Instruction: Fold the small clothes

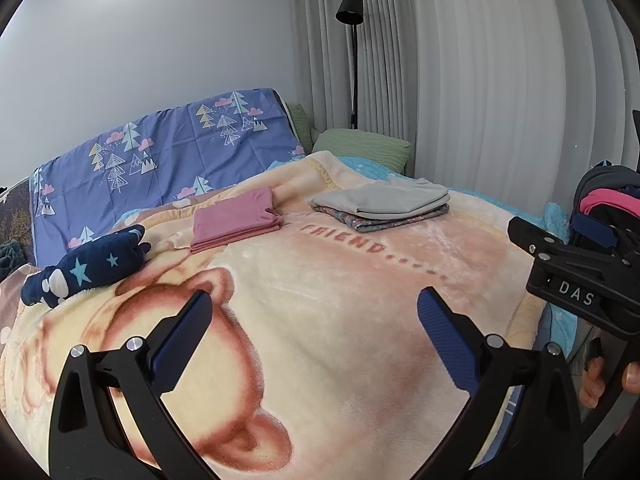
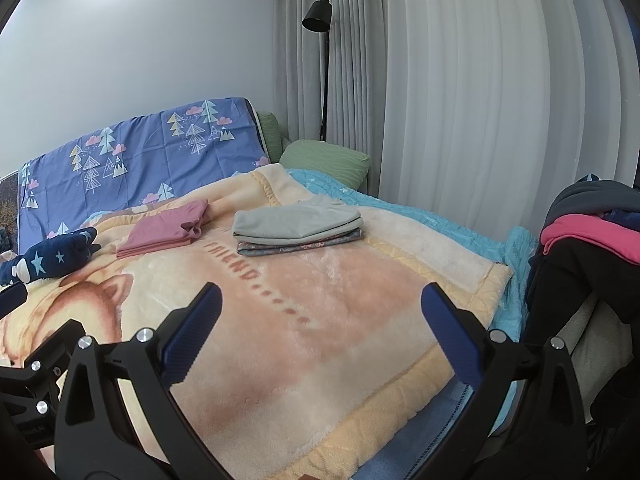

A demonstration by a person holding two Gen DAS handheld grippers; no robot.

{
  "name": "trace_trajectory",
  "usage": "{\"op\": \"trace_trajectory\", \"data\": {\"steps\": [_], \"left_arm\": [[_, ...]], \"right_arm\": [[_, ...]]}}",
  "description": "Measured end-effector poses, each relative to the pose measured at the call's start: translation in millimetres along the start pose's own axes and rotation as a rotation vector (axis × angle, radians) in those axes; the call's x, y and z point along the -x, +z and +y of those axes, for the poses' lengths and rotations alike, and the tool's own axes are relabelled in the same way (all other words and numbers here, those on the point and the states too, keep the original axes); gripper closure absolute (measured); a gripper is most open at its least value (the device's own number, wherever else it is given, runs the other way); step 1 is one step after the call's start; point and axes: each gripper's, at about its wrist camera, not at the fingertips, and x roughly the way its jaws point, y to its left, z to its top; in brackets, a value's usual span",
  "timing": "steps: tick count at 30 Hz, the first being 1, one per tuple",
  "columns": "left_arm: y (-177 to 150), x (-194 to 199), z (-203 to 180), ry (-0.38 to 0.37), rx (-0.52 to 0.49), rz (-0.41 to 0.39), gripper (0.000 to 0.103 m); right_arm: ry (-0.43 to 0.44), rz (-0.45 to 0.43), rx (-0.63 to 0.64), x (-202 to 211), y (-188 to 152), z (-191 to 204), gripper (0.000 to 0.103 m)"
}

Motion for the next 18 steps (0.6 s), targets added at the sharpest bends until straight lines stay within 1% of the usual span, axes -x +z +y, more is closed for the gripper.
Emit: {"op": "trace_trajectory", "data": {"steps": [18], "left_arm": [[-2.5, -2.5, -5.0, -0.015, -0.005, 0.014, 0.001]], "right_arm": [[-0.004, 0.007, -0.005, -1.9, -4.1, -0.6, 0.002]]}}
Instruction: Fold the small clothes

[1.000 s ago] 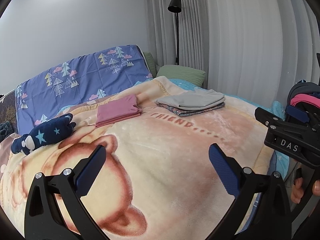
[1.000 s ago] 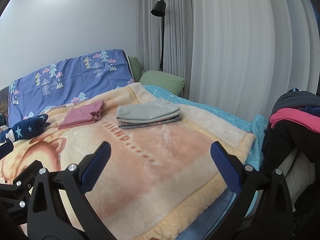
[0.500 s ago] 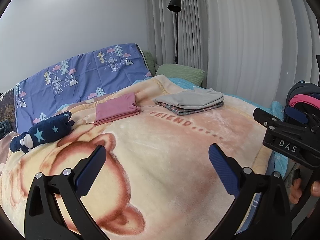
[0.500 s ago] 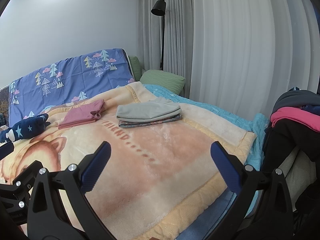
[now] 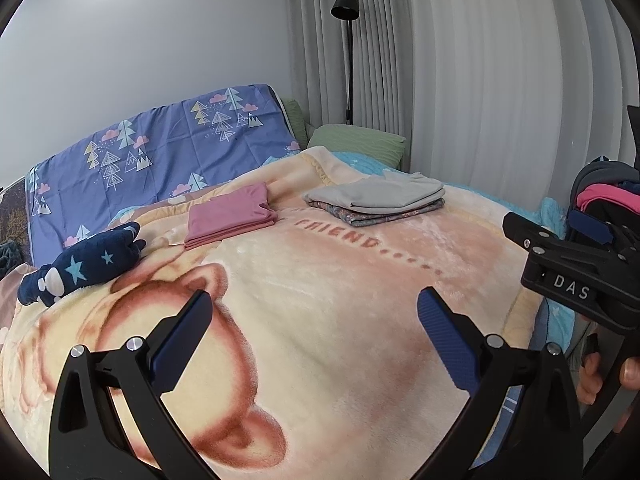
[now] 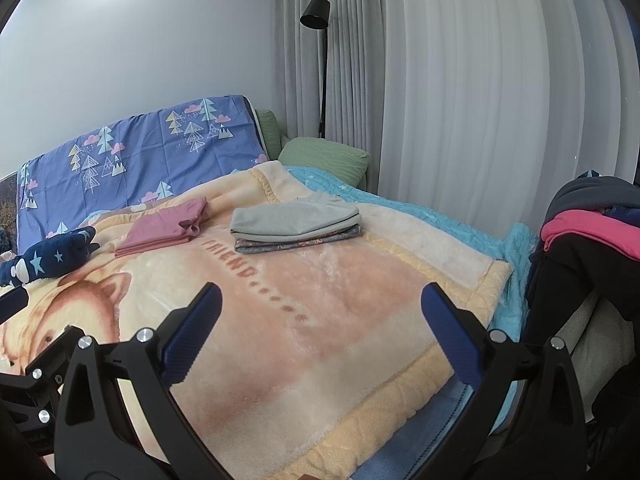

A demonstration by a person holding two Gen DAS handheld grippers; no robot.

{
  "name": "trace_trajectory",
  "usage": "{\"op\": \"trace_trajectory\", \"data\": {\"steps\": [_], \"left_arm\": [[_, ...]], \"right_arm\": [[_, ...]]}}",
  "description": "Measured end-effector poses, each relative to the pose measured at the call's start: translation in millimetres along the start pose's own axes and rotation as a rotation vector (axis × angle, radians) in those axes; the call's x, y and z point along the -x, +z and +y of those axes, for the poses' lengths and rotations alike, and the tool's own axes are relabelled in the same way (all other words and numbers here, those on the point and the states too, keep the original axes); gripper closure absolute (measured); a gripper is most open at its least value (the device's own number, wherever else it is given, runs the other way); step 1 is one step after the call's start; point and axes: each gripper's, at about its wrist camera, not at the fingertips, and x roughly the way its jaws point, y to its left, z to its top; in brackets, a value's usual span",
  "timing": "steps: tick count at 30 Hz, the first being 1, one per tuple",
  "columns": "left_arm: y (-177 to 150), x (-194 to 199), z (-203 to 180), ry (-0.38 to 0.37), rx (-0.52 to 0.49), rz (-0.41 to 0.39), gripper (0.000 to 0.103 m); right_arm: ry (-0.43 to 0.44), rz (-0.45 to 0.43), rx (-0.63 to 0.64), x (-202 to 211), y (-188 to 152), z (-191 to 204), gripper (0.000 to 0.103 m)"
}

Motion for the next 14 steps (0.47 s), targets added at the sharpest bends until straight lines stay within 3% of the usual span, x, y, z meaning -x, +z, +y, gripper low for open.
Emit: {"op": "trace_trajectory", "data": {"steps": [14], "left_arm": [[-2.1, -0.6, 1.8, 0.001, 0.0, 0.004, 0.001]], "right_arm": [[0.002, 0.006, 0.004, -2.3, -2.8, 0.7, 0.002]]}}
